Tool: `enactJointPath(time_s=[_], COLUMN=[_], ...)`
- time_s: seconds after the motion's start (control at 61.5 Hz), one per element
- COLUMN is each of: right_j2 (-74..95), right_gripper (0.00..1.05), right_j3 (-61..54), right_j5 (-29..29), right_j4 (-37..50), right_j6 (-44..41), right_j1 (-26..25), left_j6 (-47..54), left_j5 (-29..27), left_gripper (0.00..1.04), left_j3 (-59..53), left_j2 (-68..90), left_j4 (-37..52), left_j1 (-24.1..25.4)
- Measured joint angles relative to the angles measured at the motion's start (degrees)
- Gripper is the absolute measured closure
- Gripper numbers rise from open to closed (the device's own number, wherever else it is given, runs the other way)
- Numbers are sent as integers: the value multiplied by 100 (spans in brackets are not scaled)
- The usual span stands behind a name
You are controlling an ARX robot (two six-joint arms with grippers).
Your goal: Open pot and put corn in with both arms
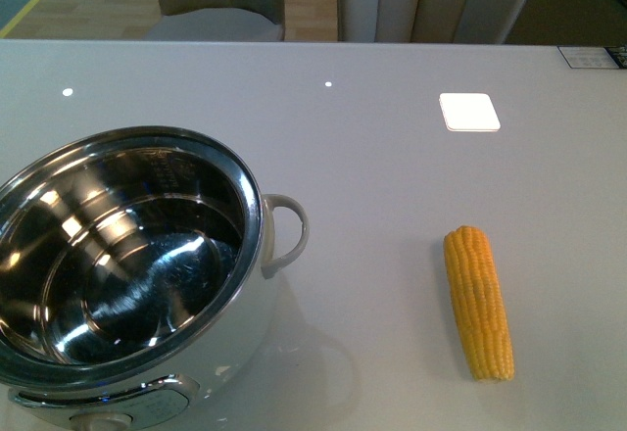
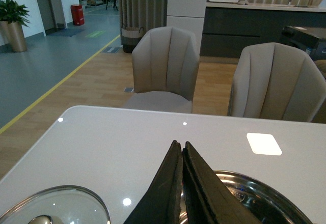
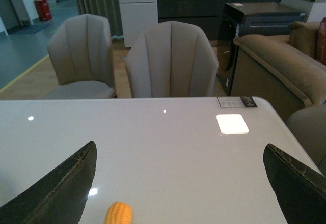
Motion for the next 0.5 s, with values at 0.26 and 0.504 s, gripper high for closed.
enactJointPath(time_s=[0.26, 0.504], right_j2=[0, 0], right_gripper=[9, 9], right_j3=[0, 0], right_j5=[2, 0], right_j4=[0, 0], right_j6=[0, 0], right_j1=[0, 0], left_j6=[0, 0], left_j5=[0, -2], left_gripper=[101, 101], left_j3=[0, 0], left_j2=[-557, -1056], left_j4=[-560, -1058], left_j1=[0, 0])
